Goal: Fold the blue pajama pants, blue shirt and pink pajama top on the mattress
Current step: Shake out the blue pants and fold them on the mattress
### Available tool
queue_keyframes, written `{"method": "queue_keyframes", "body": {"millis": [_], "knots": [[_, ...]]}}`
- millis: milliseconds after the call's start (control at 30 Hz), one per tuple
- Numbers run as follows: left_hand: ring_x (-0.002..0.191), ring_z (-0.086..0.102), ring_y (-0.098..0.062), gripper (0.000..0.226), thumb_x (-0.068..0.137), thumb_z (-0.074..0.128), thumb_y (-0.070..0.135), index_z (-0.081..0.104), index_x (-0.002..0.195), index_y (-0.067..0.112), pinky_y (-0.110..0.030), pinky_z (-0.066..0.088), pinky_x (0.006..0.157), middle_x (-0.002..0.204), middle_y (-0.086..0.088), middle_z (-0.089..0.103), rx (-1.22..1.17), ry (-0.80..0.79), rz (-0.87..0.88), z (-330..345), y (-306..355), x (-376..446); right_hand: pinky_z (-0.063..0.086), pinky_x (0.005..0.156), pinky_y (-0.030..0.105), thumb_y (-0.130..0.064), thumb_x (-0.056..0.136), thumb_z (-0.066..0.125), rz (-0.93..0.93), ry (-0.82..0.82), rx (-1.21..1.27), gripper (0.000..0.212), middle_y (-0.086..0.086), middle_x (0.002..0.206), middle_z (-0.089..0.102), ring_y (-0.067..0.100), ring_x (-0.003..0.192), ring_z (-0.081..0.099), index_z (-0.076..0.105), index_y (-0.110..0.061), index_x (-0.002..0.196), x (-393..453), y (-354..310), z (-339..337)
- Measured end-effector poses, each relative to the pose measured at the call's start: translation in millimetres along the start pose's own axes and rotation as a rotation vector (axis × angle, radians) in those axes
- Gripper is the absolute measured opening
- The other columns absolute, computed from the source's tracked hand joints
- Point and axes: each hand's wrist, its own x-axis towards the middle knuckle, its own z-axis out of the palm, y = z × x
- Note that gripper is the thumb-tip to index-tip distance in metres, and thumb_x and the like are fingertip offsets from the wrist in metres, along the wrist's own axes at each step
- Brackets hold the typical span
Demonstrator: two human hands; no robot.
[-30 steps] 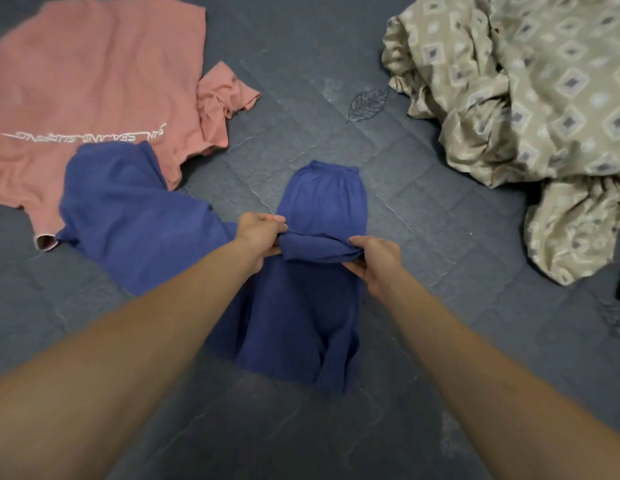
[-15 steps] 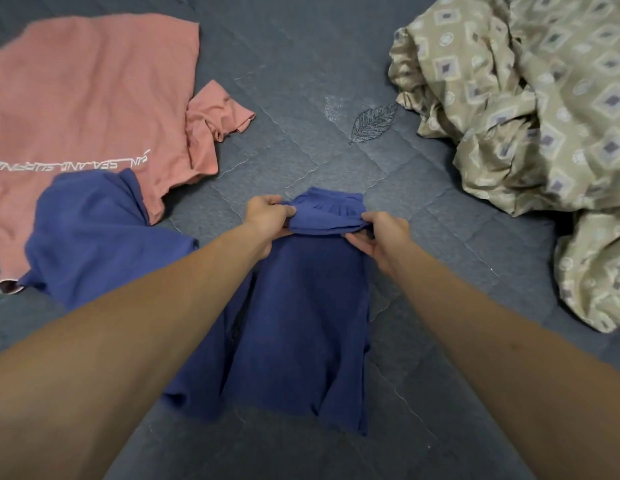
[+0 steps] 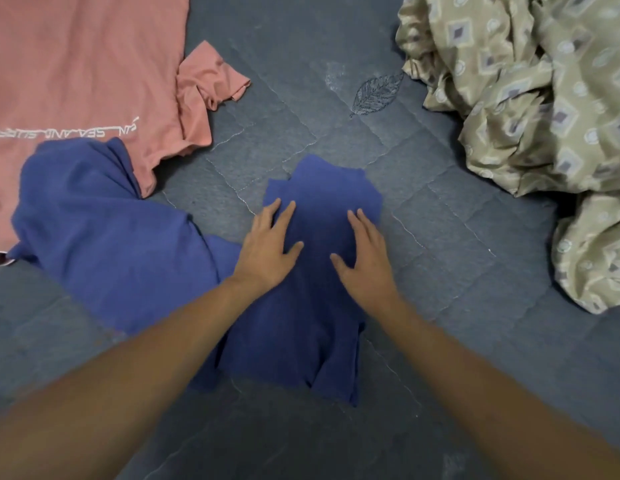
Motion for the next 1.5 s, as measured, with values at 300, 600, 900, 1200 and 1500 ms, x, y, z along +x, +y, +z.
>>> {"method": "queue_keyframes", "body": {"millis": [300,600,900,1200,1500], "knots": [[0.132,0.038,-0.028,0.082,0.090,0.070,0.035,0.025,0.157,0.016,-0.045,0.041,0.110,0.144,-0.006,0.035,-0.025,0.042,-0.194,5,-11,-137,0.044,0.103,0.046,-0.034,0.078,0.083,0.426,0.100,0.017,0.084,-0.001,0.138,0.049,0.021,0.125,0.048,0.036,-0.025,0.148,-130,-17,25],[0.060,0.064,-0.022,0.022,0.096,0.067,0.020,0.061,0.099,-0.001,-0.051,0.061,0.067,0.072,-0.011,0.068,-0.586,0.005,-0.689,10,-21,-209,0.055,0.067,0.032,-0.023,0.089,0.077,0.768,0.009,0.439,0.018,0.008,0.090,0.071,0.029,0.089,0.070,0.068,-0.008,0.086,-183,-22,31],[0.054,0.062,-0.014,0.009,0.100,0.060,0.011,0.062,0.098,0.002,-0.023,0.050,0.046,0.071,-0.012,0.066,-0.752,-0.135,-0.790,7,-11,-275,0.058,0.047,0.030,-0.013,0.097,0.066,0.906,0.102,0.424,0.030,0.017,0.077,0.058,0.025,0.062,0.061,0.057,-0.004,0.070,-250,-4,3],[0.060,0.066,-0.019,0.017,0.102,0.058,0.019,0.065,0.092,0.007,-0.024,0.053,0.048,0.069,-0.012,0.069,-0.826,-0.106,-0.795,-16,0,-276,0.059,0.048,0.028,-0.004,0.093,0.070,0.963,0.257,0.729,0.010,0.014,0.087,0.061,0.021,0.063,0.061,0.062,-0.003,0.098,-259,-8,-15],[0.049,0.069,-0.014,0.018,0.104,0.055,0.026,0.056,0.102,0.007,-0.026,0.056,0.048,0.072,-0.012,0.069,-0.945,0.023,-0.721,-69,32,-134,0.057,0.047,0.028,0.004,0.090,0.059,0.913,0.351,0.935,0.017,0.013,0.074,0.059,0.015,0.046,0.061,0.055,-0.010,0.082,-115,-40,-68]]}}
